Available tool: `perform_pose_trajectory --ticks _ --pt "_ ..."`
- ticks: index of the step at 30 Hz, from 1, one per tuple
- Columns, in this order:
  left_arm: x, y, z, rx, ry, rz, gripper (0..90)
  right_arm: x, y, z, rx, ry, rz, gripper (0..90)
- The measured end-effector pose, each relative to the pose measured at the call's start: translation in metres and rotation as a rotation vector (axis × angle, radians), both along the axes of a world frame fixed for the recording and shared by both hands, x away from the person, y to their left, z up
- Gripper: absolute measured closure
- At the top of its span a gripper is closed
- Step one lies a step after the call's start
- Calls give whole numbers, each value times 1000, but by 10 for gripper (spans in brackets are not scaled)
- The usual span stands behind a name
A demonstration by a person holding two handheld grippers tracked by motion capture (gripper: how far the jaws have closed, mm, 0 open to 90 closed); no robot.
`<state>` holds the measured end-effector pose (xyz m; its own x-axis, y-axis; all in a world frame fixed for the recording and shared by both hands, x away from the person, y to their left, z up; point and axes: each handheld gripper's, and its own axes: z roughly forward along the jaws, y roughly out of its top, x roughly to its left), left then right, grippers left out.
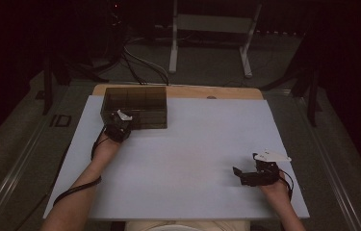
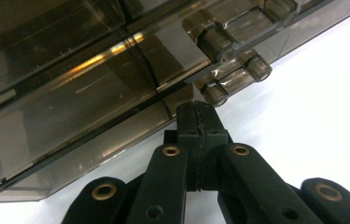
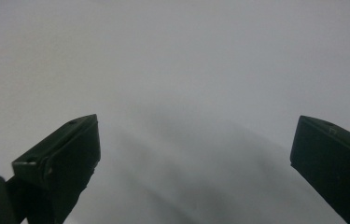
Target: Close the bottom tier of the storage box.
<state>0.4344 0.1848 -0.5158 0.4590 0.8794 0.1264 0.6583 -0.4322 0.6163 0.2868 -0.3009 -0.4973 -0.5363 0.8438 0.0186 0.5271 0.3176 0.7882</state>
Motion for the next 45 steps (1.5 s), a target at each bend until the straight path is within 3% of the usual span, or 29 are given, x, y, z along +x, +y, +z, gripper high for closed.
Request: perform_pose_trajectory --ticks 13,20,30,37,41,43,45 --pt "2 1 0 -11 9 -10 900 0 -1 0 1 3 -3 13" --pt "-7 1 2 -11 2 -21 900 0 -2 0 3 1 -4 13" --pt "-13 -1 12 -56 19 -8 900 0 -1 0 7 1 -3 13" --pt "-16 -2 14 -79 38 -10 797 0 -1 0 7 0 0 13" --pt "-18 -4 14 -78 40 -2 615 0 -1 0 7 1 -2 13" --pt "-19 -5 15 -88 50 -15 602 0 -1 0 7 1 -1 13" --pt "-19 -6 15 -89 65 -24 530 0 -1 0 7 2 1 13"
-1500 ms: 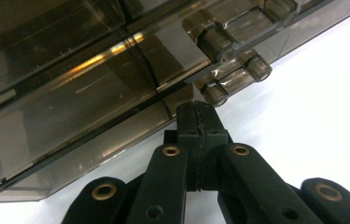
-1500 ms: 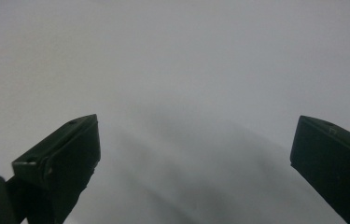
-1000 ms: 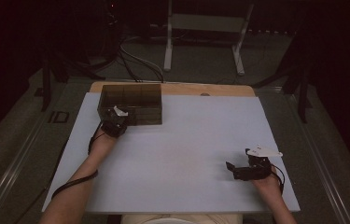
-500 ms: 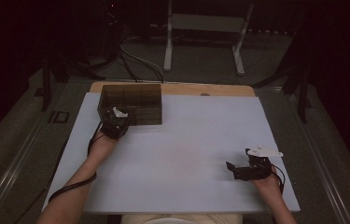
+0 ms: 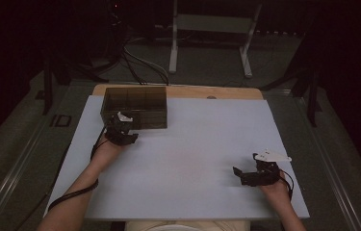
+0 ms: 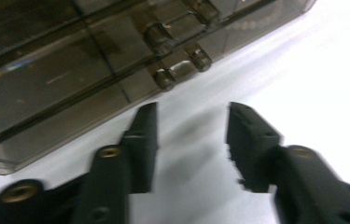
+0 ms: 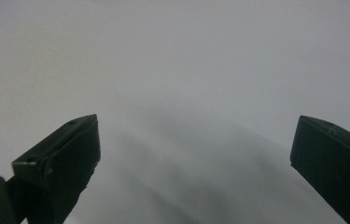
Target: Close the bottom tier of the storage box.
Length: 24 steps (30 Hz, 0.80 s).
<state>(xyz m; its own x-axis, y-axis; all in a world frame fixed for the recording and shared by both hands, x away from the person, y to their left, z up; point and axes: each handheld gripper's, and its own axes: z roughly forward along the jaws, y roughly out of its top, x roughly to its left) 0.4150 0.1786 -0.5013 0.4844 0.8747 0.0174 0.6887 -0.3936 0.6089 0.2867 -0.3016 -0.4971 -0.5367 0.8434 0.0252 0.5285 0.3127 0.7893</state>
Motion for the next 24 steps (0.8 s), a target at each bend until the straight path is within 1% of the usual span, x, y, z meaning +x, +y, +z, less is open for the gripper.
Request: perform_pose_trajectory --ticks 1,2,4,5,6,8,9,10,11,13,14,15,17,19,20,21,24 --pt "0 -1 0 -5 10 -12 497 0 0 0 0 1 2 13" --pt "-1 -2 -1 1 9 -12 477 0 0 0 0 1 2 13" --pt "-1 -3 -2 1 25 -20 398 0 0 0 -1 2 2 13" --pt "-1 -4 -2 2 30 -23 374 0 0 0 -1 2 2 13" --pt "-1 -5 -3 9 33 -22 335 0 0 0 -1 2 2 14" --pt "-1 -6 -5 6 52 -34 239 0 0 0 -1 1 2 13" --pt "-1 -7 -6 15 53 -37 196 0 0 0 -1 1 2 13" --pt "-1 -7 -6 10 54 -44 193 0 0 0 -2 1 1 13" --pt "-1 -8 -6 -2 61 -54 165 0 0 0 0 1 0 13" --pt "-1 -8 -6 -23 78 -81 78 0 -1 0 -1 -2 0 13" --pt "-1 -8 -5 -21 81 -89 55 0 -1 0 0 -2 -1 13" --pt "-1 -8 -5 -20 81 -99 35 0 -1 0 1 -2 -1 13" --pt "-2 -9 -4 -17 80 -112 31 0 -1 0 2 -3 -1 13" --pt "-2 -9 -2 -25 80 -129 14 0 -1 0 3 -3 2 13" --pt "-3 -10 -2 -22 82 -141 13 0 -1 0 3 -4 3 13" --pt "-3 -10 -1 -22 77 -150 9 0 -2 0 3 -4 1 13" --pt "-4 -11 0 -31 76 -178 8 0 -3 0 10 -1 -2 13"
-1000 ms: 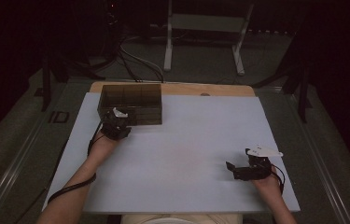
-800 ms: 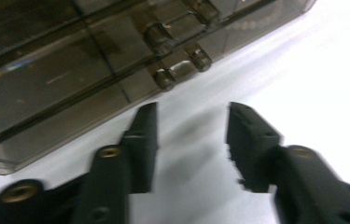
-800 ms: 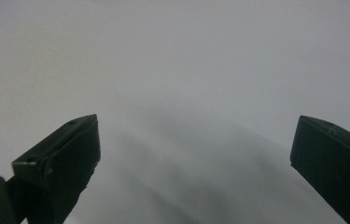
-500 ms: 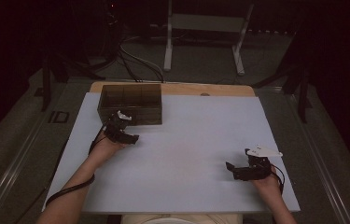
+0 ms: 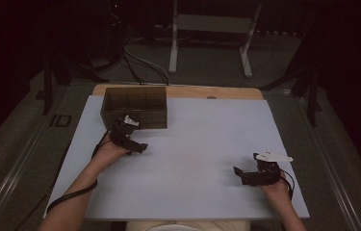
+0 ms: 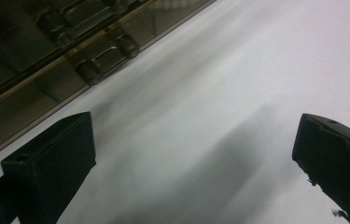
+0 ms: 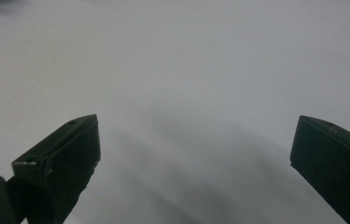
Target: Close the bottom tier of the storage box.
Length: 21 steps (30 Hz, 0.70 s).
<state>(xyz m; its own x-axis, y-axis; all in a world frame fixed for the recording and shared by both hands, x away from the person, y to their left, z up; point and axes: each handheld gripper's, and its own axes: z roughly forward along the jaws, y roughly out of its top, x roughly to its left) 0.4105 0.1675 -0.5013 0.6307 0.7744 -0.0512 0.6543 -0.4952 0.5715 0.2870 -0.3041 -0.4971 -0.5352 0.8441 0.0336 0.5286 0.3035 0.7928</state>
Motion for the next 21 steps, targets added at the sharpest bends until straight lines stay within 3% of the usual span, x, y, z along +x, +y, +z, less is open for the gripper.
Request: perform_pose_trajectory --ticks 5,8,11,16,21 --pt "-1 -4 1 2 2 -42 8 0 0 -1 -1 2 3 13" --pt "0 -7 3 -32 19 -83 8 1 0 -1 -2 1 5 13" --pt "-1 -11 6 -19 9 -126 8 1 -1 0 -1 0 4 13" --pt "-3 -17 15 -82 10 -177 8 0 0 1 -5 -2 7 13" --pt "-7 -21 23 -101 5 -234 8 -1 1 2 -3 -6 7 13"
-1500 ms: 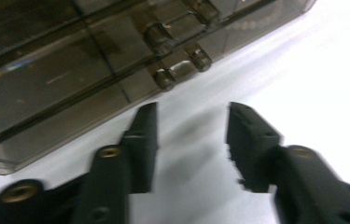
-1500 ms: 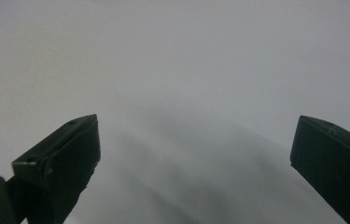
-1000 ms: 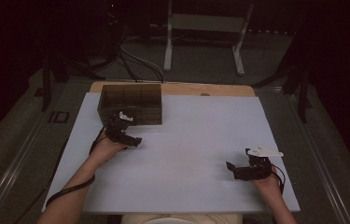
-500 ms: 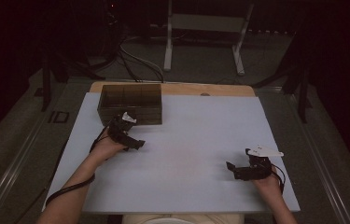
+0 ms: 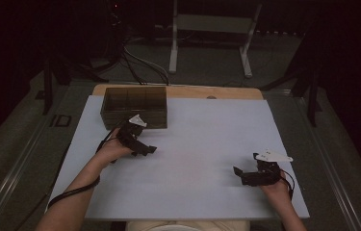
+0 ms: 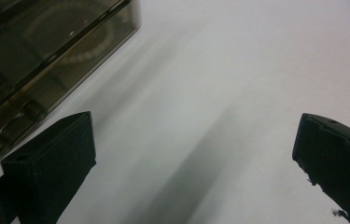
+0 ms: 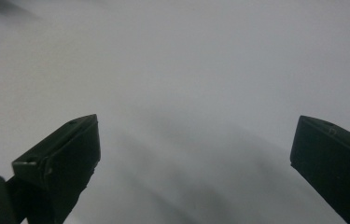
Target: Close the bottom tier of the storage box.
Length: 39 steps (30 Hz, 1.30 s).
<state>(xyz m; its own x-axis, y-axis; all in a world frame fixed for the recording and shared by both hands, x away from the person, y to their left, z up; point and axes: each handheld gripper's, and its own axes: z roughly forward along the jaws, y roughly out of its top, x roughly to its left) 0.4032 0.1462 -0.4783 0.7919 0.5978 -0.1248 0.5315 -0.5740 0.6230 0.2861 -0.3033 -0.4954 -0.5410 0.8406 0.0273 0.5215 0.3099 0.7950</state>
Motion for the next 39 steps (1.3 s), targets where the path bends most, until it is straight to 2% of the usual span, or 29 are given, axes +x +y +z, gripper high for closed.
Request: perform_pose_trajectory --ticks 5,8,13,16,23,26,34,39 --pt "-7 -2 8 -6 -23 -41 8 0 2 1 0 -3 5 13" --pt "-12 -1 12 -12 -16 -56 8 -1 2 1 0 -4 7 13" --pt "-20 3 19 -19 -33 -77 8 -1 2 1 0 -5 11 13" --pt "-24 7 21 -31 -32 -68 8 -1 3 1 1 -4 13 13" --pt "-36 19 23 -24 -52 -58 8 -1 3 1 1 -4 11 13" --pt "-40 25 22 -21 -49 -48 8 -1 3 1 1 -5 9 13" --pt "-50 44 16 -29 -66 -2 8 -1 4 1 -2 -6 14 13" --pt "-55 59 9 -37 -52 40 8 -1 4 2 0 -6 9 13"
